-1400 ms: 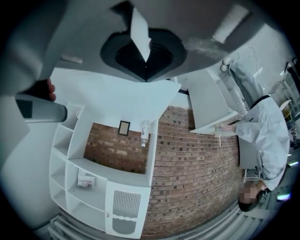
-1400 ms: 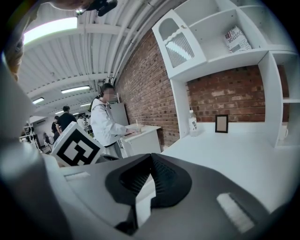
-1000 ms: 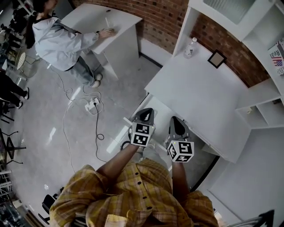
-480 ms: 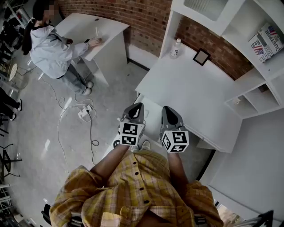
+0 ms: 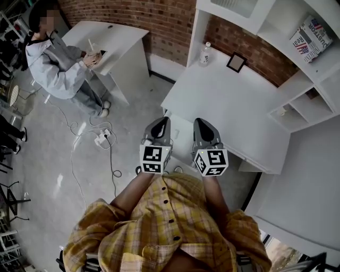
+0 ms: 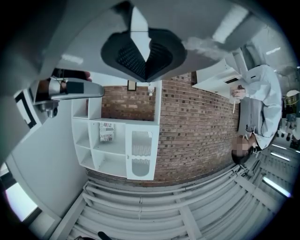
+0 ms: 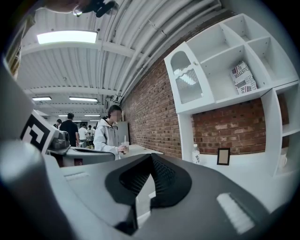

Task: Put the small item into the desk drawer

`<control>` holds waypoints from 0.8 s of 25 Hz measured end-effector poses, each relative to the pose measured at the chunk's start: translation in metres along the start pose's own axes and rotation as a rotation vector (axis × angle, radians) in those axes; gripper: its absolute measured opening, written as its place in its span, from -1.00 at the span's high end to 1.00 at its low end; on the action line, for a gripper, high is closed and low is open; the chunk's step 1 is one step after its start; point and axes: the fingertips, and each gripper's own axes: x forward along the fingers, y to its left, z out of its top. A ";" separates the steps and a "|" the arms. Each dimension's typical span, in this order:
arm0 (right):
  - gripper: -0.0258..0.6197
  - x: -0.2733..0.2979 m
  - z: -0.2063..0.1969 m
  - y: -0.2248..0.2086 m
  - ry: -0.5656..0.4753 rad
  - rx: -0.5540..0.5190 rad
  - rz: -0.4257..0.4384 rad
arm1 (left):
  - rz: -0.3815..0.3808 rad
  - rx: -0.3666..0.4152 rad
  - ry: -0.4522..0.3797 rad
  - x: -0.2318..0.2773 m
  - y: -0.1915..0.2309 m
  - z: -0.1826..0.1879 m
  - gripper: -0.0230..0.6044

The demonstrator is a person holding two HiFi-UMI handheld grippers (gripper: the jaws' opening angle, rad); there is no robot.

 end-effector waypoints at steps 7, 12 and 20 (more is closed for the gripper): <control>0.92 -0.005 0.003 -0.004 -0.010 -0.003 -0.018 | 0.001 -0.001 -0.036 -0.005 -0.003 0.010 0.93; 0.92 -0.007 0.004 -0.004 -0.021 0.003 -0.019 | 0.005 0.015 -0.051 -0.010 -0.005 0.010 0.93; 0.92 -0.008 0.005 -0.003 -0.027 -0.002 -0.012 | -0.010 0.004 -0.070 -0.013 -0.011 0.018 0.93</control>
